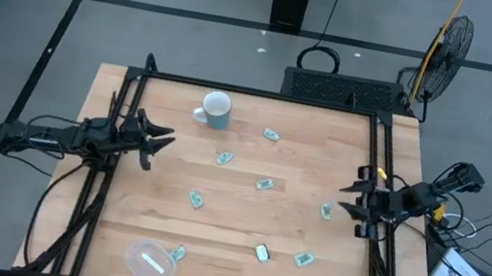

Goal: Pick and place Stevia / Truvia into bins
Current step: Put the stevia packet into the transparent container

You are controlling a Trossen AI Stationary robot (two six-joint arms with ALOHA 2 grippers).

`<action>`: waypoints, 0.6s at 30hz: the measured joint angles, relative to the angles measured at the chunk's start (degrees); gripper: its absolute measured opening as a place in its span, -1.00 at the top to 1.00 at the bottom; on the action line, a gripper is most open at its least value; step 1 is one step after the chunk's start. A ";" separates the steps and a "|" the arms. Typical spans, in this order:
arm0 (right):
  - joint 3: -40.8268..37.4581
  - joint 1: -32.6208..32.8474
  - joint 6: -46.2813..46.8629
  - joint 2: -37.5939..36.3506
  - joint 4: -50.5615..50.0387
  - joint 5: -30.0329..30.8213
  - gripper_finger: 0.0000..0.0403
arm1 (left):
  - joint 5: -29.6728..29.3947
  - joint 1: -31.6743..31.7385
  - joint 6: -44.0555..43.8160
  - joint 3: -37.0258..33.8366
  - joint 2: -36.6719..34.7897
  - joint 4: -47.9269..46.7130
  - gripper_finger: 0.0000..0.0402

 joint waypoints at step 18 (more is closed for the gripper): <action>16.39 -22.35 10.45 22.24 -14.92 18.70 0.34 | 1.01 3.38 -5.79 8.24 4.55 6.00 0.35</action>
